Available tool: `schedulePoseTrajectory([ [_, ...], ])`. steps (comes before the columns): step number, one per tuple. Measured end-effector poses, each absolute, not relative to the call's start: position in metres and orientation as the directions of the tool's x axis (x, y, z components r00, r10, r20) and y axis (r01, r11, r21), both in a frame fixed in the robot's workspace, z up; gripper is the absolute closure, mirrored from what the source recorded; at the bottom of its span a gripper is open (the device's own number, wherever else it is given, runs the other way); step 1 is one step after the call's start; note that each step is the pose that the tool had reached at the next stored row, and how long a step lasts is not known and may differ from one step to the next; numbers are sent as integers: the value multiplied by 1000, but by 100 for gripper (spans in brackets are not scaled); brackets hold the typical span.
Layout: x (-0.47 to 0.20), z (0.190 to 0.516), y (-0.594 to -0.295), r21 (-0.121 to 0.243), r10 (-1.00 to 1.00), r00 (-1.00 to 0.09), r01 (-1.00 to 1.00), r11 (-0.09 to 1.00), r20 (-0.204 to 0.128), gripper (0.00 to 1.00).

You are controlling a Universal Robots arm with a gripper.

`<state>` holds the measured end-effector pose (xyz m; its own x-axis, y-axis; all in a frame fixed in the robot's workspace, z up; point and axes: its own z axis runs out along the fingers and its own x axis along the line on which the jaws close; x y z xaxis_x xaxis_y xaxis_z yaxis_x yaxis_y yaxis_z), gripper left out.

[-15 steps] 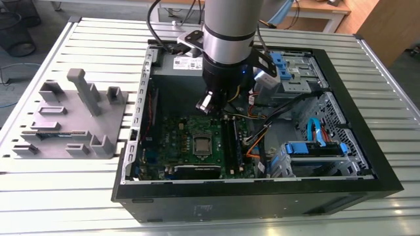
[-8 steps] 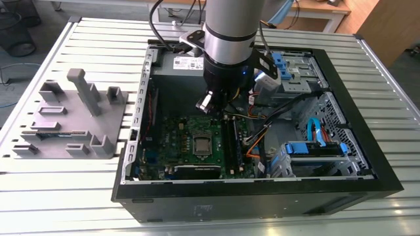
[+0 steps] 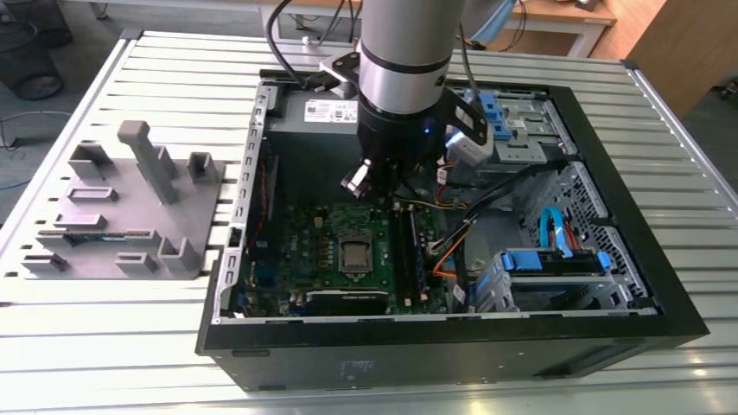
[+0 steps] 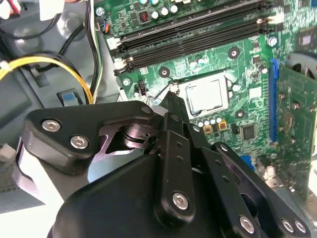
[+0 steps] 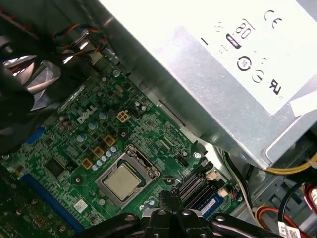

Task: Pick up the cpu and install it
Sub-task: 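Install the first cpu locking lever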

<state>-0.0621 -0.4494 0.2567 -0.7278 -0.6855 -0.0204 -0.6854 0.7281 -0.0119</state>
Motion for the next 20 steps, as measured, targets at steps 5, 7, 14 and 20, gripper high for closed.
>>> schedulePoseTrajectory([
  [5, -62, 257, -449, -12, -681, -732, -681, 732, -20, 89],
  [7, -62, 257, -449, -12, -681, -732, -681, 732, -21, 89],
  [14, -62, 257, -444, -12, -681, -732, -681, 732, -20, 89],
  [20, -62, 257, -431, -12, -679, -734, -679, 734, -20, 89],
])
